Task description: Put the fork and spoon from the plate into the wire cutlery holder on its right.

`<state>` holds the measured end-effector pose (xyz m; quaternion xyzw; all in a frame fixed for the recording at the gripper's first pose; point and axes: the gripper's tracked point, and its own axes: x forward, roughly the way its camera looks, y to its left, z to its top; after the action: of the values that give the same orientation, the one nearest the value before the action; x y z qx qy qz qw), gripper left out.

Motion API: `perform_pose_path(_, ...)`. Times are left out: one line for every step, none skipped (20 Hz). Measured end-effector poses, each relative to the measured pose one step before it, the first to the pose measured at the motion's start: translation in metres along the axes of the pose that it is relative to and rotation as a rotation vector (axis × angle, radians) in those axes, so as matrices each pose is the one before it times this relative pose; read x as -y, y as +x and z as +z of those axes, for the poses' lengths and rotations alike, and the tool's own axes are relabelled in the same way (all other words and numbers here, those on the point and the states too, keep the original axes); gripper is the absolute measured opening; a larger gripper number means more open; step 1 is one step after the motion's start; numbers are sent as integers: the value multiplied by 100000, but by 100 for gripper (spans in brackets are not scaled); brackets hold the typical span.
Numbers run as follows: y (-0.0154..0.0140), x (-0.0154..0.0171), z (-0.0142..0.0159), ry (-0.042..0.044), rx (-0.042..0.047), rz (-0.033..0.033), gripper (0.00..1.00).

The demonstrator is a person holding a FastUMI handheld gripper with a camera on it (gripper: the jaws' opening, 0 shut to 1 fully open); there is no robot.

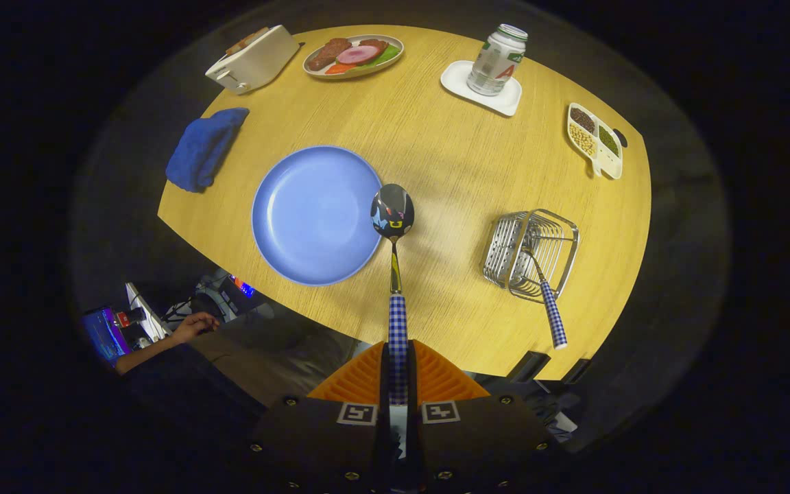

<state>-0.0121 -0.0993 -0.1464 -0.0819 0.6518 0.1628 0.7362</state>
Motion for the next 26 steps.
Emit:
perform_pose_path(-333, 467, -7, 350, 631, -393, 9)
perform_pose_path(-192, 509, -310, 618, -92, -507, 9)
perform_pose_path(-218, 443, -208, 416, -190, 213, 9)
perform_pose_path(5, 303, -302, 677, -372, 549, 9)
perform_pose_path(-338, 519, -355, 1049, -357, 154, 9)
perform_pose_path(91, 543, -226, 597, 102, -547, 9)
perform_pose_path(-230, 770, -222, 1341, 143, -607, 9)
perform_pose_path(-238, 587, -196, 1837, 478, 50, 9)
perform_pose_path(-278, 647, -76, 2467, 736, 389, 9)
perform_pose_path(-285, 654, -120, 2362, 552, 257, 9)
perform_pose_path(-233, 713, -76, 1854, 220, -149, 9)
perform_pose_path(-128, 744, -113, 1828, 160, -392, 9)
perform_pose_path(-77, 699, -156, 1439, -470, -196, 9)
perform_pose_path(-84, 513, -206, 1164, -765, -73, 9)
perform_pose_path(-44, 653, -147, 1096, -1036, -548, 9)
perform_pose_path(158, 524, -156, 1004, -1076, -132, 9)
perform_pose_path(239, 484, 0, 1242, -1719, 316, 9)
perform_pose_path(162, 401, -6, 1583, -1739, 247, 9)
perform_pose_path(188, 414, 176, 918, -1570, -494, 9)
perform_pose_path(379, 491, 369, 567, -1079, -1013, 9)
perform_pose_path(275, 310, 409, 491, -871, -453, 9)
perform_pose_path(233, 73, 155, 615, -527, 76, 9)
perform_pose_path(185, -15, 306, -26, -701, 462, 9)
perform_pose_path(83, 98, 562, 203, -873, 339, 9)
perform_pose_path(274, -57, 290, 138, -1101, -219, 9)
perform_pose_path(406, 110, 205, -303, -1557, -877, 9)
